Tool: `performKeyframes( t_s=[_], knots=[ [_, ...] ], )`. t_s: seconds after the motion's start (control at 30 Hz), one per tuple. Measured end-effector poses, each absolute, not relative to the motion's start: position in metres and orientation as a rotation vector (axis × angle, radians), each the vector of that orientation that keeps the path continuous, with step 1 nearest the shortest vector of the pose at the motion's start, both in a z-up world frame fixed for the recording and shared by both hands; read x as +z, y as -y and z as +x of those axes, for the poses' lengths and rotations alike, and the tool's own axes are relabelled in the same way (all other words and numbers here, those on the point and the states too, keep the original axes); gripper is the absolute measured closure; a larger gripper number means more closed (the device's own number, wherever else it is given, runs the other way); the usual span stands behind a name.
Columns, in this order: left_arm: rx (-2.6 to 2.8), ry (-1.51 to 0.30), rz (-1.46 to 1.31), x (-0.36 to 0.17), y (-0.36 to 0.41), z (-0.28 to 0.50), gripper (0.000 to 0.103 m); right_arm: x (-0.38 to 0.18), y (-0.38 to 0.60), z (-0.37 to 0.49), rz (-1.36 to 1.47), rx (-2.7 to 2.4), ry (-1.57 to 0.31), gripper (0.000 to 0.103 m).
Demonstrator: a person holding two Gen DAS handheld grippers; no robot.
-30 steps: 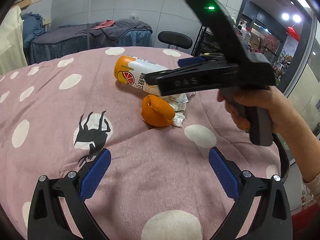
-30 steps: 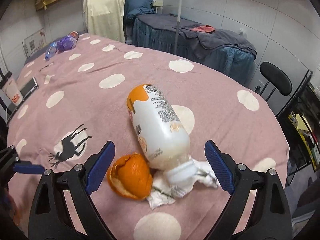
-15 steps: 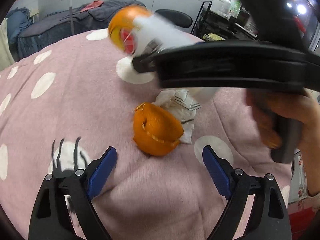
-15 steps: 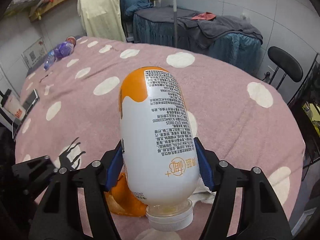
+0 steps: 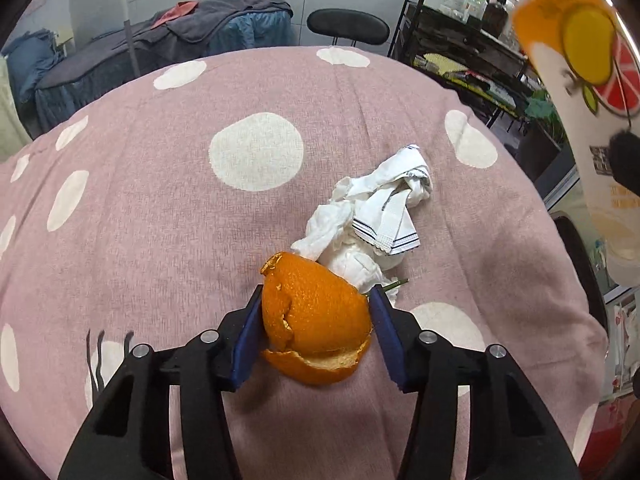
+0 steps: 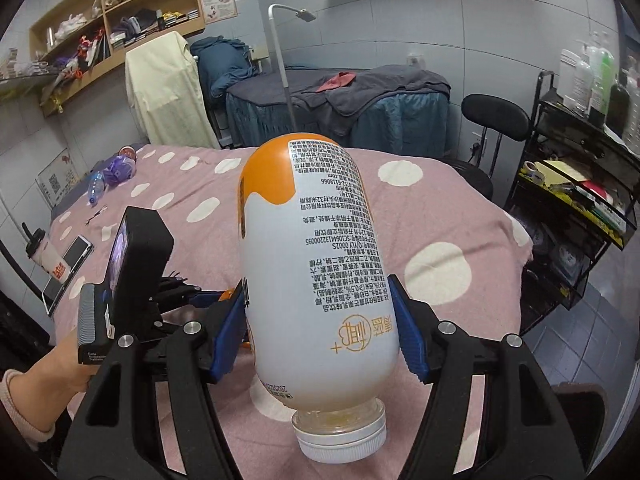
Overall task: Collect trash
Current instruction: 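Grasp the white bottle with the right gripper while the left grasps the orange peel, then carry the bottle and orange peel toward the bin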
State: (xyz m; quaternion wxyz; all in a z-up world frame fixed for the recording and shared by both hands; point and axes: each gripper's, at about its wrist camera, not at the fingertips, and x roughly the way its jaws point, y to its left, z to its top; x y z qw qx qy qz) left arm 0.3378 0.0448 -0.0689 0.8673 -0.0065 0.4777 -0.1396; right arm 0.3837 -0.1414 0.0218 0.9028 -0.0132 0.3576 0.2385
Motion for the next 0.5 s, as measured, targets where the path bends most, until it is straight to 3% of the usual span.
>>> performKeyframes(
  t_s=[0.5],
  knots=[
    [-0.306,-0.772,-0.153,-0.015,-0.061,0.248,0.055,0.005,0.208,0.309,0.127,0.384,-0.726,0.037]
  ],
)
